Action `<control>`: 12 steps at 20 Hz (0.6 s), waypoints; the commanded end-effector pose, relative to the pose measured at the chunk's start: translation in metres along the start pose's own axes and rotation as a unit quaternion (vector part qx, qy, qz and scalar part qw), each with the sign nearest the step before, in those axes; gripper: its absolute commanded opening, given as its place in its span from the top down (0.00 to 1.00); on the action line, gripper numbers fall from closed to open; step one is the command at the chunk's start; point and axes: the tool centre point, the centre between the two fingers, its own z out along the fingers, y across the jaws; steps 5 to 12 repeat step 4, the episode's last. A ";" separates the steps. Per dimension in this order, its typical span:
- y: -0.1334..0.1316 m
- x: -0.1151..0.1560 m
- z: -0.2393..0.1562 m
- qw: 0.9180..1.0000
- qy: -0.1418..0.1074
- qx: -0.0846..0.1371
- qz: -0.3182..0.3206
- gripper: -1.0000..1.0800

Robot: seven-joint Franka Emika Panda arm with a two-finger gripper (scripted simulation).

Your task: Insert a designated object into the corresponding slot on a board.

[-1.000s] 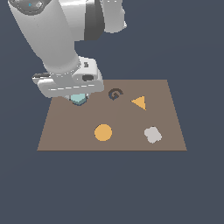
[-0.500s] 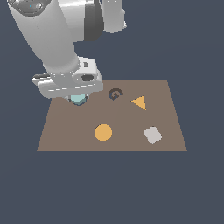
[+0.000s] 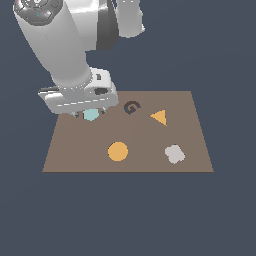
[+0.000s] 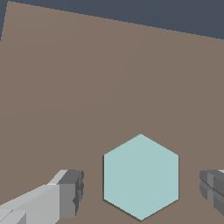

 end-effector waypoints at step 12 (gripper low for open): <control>0.000 0.000 0.000 1.000 0.000 0.000 0.000 0.04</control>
